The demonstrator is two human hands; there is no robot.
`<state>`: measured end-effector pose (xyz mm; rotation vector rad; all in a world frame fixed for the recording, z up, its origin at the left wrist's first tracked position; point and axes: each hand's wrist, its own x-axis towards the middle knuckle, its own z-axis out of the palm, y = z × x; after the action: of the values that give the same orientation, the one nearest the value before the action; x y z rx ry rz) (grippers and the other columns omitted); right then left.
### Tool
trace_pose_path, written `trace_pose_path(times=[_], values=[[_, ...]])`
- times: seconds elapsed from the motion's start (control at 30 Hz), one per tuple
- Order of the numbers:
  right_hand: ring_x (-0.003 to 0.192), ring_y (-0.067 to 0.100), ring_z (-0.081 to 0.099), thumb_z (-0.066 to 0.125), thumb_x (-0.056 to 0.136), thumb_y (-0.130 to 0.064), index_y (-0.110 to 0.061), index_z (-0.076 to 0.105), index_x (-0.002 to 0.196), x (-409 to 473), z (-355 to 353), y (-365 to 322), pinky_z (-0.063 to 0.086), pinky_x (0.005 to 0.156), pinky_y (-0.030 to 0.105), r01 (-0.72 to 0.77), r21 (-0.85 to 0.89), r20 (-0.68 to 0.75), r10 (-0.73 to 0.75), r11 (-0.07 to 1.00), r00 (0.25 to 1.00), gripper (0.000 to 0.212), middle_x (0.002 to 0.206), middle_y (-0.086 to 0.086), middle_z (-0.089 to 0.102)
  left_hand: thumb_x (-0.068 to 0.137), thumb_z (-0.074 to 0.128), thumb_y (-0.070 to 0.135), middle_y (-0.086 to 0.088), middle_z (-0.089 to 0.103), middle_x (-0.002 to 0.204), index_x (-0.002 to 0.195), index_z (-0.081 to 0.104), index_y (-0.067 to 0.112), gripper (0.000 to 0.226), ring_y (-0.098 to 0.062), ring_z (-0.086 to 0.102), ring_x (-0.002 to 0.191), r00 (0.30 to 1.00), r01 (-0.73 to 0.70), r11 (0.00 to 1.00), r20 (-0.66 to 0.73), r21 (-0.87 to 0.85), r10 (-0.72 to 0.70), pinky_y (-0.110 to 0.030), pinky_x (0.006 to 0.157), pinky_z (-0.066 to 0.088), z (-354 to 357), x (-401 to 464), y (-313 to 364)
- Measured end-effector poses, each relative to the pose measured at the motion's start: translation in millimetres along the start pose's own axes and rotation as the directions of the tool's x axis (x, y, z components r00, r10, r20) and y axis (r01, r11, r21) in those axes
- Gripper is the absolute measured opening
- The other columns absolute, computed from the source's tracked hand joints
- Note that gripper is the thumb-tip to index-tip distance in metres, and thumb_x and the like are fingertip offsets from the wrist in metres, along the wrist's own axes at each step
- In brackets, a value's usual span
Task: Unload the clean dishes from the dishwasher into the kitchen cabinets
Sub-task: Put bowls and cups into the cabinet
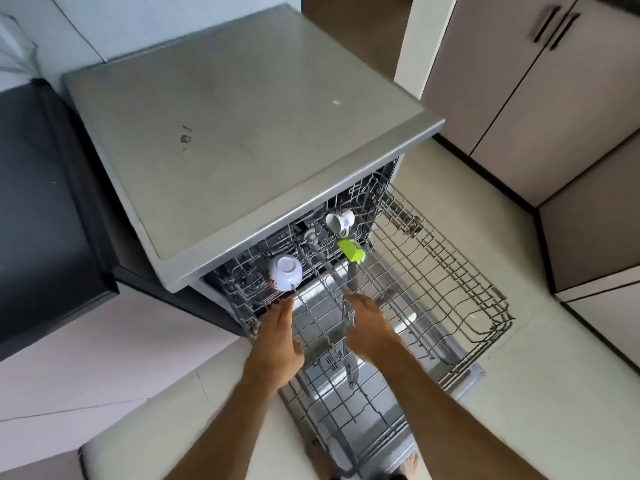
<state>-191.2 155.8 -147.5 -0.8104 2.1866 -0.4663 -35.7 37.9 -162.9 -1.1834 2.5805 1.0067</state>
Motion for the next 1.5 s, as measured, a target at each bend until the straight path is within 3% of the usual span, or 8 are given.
trace_pose_path(times=[0.3, 0.43, 0.57, 0.77, 0.9, 1.1, 1.3, 1.5], values=[[0.114, 0.020, 0.059, 0.063, 0.095, -0.031, -0.027, 0.031, 0.152, 81, 17, -7, 0.042, 0.102, 0.031, 0.003, 0.056, -0.008, -0.002, 0.998, 1.000, 0.066, 0.157, 0.005, 0.034, 0.082, 0.070, 0.004, -0.011, 0.015, 0.161, 0.157, 0.005, 0.017, 0.100, -0.026, 0.024, 0.147, 0.998, 0.026, 0.999, -0.058, -0.040, -0.028, -0.042, 0.116, 0.033, 28, 84, -19], [0.125, 0.026, 0.056, 0.072, 0.086, -0.033, -0.025, 0.036, 0.150, 129, 28, -26, 0.044, 0.105, 0.037, 0.098, 0.054, -0.023, -0.097, 0.994, 0.995, 0.073, 0.154, 0.008, 0.040, 0.077, 0.077, 0.004, -0.014, 0.021, 0.158, 0.156, 0.011, 0.011, 0.103, -0.026, 0.030, 0.143, 0.985, 0.068, 0.997, -0.153, -0.038, -0.073, -0.028, 0.112, 0.023, 35, 125, -33], [0.127, 0.028, 0.053, 0.075, 0.081, -0.018, -0.017, 0.044, 0.145, 169, 43, -48, 0.042, 0.105, 0.035, 0.166, 0.046, -0.007, -0.166, 0.985, 0.986, 0.071, 0.142, 0.009, 0.052, 0.064, 0.082, 0.008, -0.011, 0.050, 0.138, 0.145, 0.037, 0.012, 0.093, -0.025, 0.048, 0.127, 0.956, 0.049, 0.994, -0.285, -0.093, -0.073, -0.046, 0.106, 0.045, 45, 164, -64], [0.139, 0.032, 0.036, 0.082, 0.076, -0.038, -0.012, 0.024, 0.154, 206, 70, -64, 0.032, 0.115, 0.042, 0.226, -0.165, 0.052, -0.221, 0.960, 0.974, 0.101, 0.151, 0.012, 0.038, 0.078, 0.075, 0.014, 0.002, 0.066, 0.116, 0.128, 0.051, 0.024, 0.056, -0.011, 0.065, 0.104, 0.950, 0.108, 0.943, -0.247, -0.314, -0.191, -0.038, 0.085, 0.059, 47, 184, -81], [0.134, 0.041, 0.042, 0.082, 0.076, -0.021, -0.018, 0.021, 0.154, 215, 84, -67, 0.044, 0.106, 0.051, 0.196, -0.143, 0.029, -0.194, 0.970, 0.981, 0.100, 0.150, 0.015, 0.032, 0.079, 0.063, -0.011, -0.006, 0.065, 0.119, 0.130, 0.053, 0.017, 0.059, -0.020, 0.064, 0.108, 0.942, 0.149, 0.849, -0.190, -0.506, -0.278, -0.042, 0.094, 0.055, 41, 181, -69], [0.130, 0.039, 0.042, 0.077, 0.077, -0.009, -0.024, 0.022, 0.151, 207, 86, -64, 0.047, 0.101, 0.044, 0.220, -0.041, -0.028, -0.221, 0.975, 0.975, 0.093, 0.144, 0.013, 0.033, 0.076, 0.052, -0.008, -0.003, 0.070, 0.104, 0.116, 0.061, 0.019, 0.049, -0.015, 0.069, 0.091, 0.901, 0.159, 0.757, -0.220, -0.634, -0.373, -0.042, 0.076, 0.061, 34, 179, -63], [0.124, 0.037, 0.050, 0.065, 0.089, -0.011, -0.027, 0.010, 0.153, 168, 62, -77, 0.046, 0.093, 0.026, 0.219, 0.017, -0.094, -0.217, 0.976, 0.972, 0.086, 0.147, 0.012, 0.021, 0.080, 0.068, 0.014, 0.000, 0.059, 0.119, 0.125, 0.057, 0.026, 0.048, -0.011, 0.065, 0.100, 0.897, 0.044, 0.774, -0.316, -0.632, -0.309, -0.034, 0.075, 0.061, 12, 148, -36], [0.142, 0.040, 0.018, 0.057, 0.092, -0.015, -0.015, 0.017, 0.153, 96, 27, -79, 0.025, 0.120, 0.049, 0.292, -0.058, -0.040, -0.294, 0.955, 0.955, 0.073, 0.146, 0.010, 0.017, 0.085, 0.074, 0.018, 0.012, 0.065, 0.105, 0.115, 0.056, 0.028, 0.036, -0.007, 0.068, 0.093, 0.916, -0.007, 0.711, -0.290, -0.703, -0.277, -0.020, 0.065, 0.058, -6, 95, -1]])
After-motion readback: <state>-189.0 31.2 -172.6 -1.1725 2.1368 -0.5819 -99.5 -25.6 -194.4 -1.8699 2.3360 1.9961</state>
